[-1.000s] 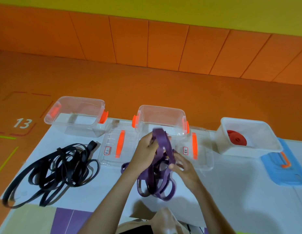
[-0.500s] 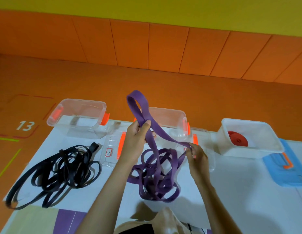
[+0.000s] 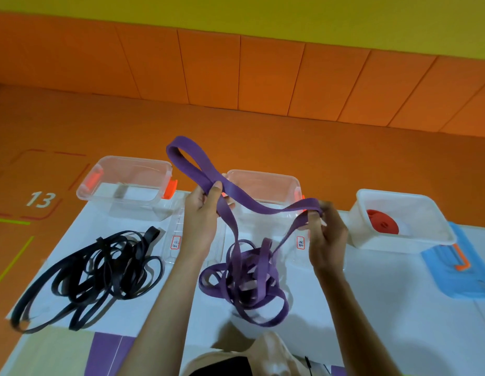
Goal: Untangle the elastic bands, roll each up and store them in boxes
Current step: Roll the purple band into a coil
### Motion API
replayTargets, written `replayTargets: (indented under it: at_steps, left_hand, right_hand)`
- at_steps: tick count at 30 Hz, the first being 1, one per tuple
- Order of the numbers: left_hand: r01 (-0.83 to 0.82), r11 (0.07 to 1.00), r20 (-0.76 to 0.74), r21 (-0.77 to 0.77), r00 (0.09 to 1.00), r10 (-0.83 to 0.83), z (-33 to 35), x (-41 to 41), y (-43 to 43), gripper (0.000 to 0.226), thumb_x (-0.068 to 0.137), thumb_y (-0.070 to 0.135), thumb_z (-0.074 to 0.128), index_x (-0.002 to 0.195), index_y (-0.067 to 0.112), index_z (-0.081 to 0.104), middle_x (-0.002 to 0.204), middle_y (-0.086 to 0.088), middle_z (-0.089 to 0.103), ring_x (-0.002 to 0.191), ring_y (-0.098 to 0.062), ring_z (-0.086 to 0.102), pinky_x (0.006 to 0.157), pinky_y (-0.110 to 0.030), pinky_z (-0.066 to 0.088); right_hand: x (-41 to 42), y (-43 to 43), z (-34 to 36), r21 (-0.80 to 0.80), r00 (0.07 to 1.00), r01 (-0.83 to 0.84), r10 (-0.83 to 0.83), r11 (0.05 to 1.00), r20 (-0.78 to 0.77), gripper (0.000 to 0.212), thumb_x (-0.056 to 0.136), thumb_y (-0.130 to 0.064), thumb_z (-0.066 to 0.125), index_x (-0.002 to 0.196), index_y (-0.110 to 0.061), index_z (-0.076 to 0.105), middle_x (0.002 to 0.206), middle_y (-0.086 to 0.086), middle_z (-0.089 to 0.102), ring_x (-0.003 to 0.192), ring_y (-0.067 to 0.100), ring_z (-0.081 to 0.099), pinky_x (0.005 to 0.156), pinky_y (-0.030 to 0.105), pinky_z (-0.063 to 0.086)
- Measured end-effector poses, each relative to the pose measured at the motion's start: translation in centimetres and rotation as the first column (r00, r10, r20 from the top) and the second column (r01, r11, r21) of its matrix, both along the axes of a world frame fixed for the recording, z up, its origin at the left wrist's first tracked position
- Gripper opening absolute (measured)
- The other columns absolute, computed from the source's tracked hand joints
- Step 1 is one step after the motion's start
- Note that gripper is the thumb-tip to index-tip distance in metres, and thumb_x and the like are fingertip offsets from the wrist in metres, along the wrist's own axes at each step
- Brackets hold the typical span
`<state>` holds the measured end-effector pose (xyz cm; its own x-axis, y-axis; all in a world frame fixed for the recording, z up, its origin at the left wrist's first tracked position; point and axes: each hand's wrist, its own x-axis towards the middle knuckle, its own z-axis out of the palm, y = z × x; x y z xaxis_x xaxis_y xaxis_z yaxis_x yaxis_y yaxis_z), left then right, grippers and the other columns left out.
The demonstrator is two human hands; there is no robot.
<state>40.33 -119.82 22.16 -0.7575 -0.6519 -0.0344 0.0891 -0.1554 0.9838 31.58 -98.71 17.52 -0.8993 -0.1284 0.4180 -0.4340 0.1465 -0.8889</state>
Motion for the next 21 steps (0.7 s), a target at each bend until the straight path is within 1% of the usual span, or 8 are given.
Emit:
replayTargets:
  at_steps: [3,7,11,13,15,17,19,21]
  left_hand:
    - [-0.021,0.999,-0.022,0.024,1.0,0.022,-0.1,0.0,-0.1,0.021,0.112,0.016,0.051,0.113,0.021,0.071,0.092,0.009,0.079,0.093,-0.019,0.075,0.086,-0.036,0.064]
    - [-0.055,0.998,-0.01,0.001,0.998,0.055,-0.8,0.1,-0.5,0.022,0.112,0.017,0.051,0.112,0.022,0.072,0.101,-0.004,0.077,0.088,-0.008,0.074,0.074,-0.017,0.057]
    - [-0.027,0.998,-0.011,-0.061,1.0,0.026,-1.7,0.0,-0.2,0.025,0.111,0.014,0.05,0.104,0.024,0.072,0.088,0.009,0.076,0.084,-0.004,0.071,0.073,-0.014,0.054]
    - [-0.002,0.994,0.016,-0.113,1.0,0.004,-2.3,-0.1,0.1,0.026,0.111,0.013,0.05,0.1,0.024,0.07,0.08,0.017,0.073,0.078,-0.001,0.068,0.072,-0.011,0.052]
    - [0.022,0.981,0.071,-0.194,0.997,-0.008,-3.0,-0.3,0.5,0.025,0.111,0.014,0.05,0.096,0.025,0.067,0.073,0.023,0.068,0.069,0.003,0.062,0.067,-0.009,0.047]
    - [0.083,0.965,0.118,-0.248,0.991,-0.055,-3.8,-0.3,1.2,0.024,0.111,0.018,0.05,0.096,0.029,0.066,0.078,0.023,0.071,0.071,0.0,0.062,0.066,-0.012,0.046]
    - [0.173,0.934,0.177,-0.312,0.977,-0.122,-4.9,-0.3,2.0,0.023,0.111,0.023,0.047,0.102,0.03,0.067,0.094,0.014,0.076,0.084,-0.01,0.067,0.077,-0.021,0.049]
    - [0.261,0.877,0.234,-0.403,0.956,-0.177,-6.0,-0.1,2.7,0.021,0.111,0.026,0.045,0.11,0.031,0.065,0.101,0.017,0.072,0.091,-0.009,0.066,0.081,-0.023,0.048]
  right_hand:
    - [0.1,-0.4,1.1,0.004,1.0,-0.008,0.008,1.0,-0.008,0.014,0.101,-0.022,0.051,0.102,-0.022,0.064,0.087,-0.012,0.07,0.076,0.005,0.067,0.062,0.009,0.049]
    - [0.1,0.1,-0.7,0.2,0.994,-0.101,0.091,0.975,0.06,0.011,0.097,-0.015,0.059,0.091,-0.019,0.068,0.078,-0.015,0.07,0.066,0.004,0.066,0.055,0.011,0.047]
    - [0.3,1.1,-4.0,0.49,0.932,-0.363,0.312,0.792,0.186,0.003,0.098,-0.012,0.072,0.098,-0.013,0.075,0.077,0.0,0.073,0.063,0.021,0.07,0.061,0.038,0.062]
    - [0.6,1.4,-4.9,0.452,0.842,-0.521,0.349,0.724,0.412,0.007,0.097,-0.021,0.075,0.104,-0.023,0.075,0.086,-0.002,0.076,0.074,0.018,0.074,0.073,0.037,0.065]
    - [0.7,1.6,-5.2,0.362,0.678,-0.683,0.367,0.634,0.638,0.029,0.094,-0.026,0.077,0.114,-0.044,0.068,0.103,-0.012,0.075,0.093,0.011,0.075,0.081,0.028,0.064]
    - [0.6,1.8,-5.7,0.354,0.574,-0.781,0.368,0.515,0.731,0.051,0.093,-0.017,0.075,0.126,-0.051,0.056,0.119,-0.013,0.071,0.108,0.01,0.072,0.081,0.02,0.061]
    - [0.0,1.8,-5.5,0.455,0.649,-0.736,0.332,0.502,0.684,0.052,0.098,-0.005,0.063,0.136,-0.04,0.055,0.127,-0.005,0.069,0.115,0.016,0.07,0.089,0.025,0.061]
    - [-0.5,1.3,-4.6,0.467,0.772,-0.588,0.285,0.661,0.568,0.037,0.105,-0.002,0.053,0.135,-0.023,0.06,0.126,0.007,0.071,0.114,0.027,0.071,0.095,0.038,0.061]
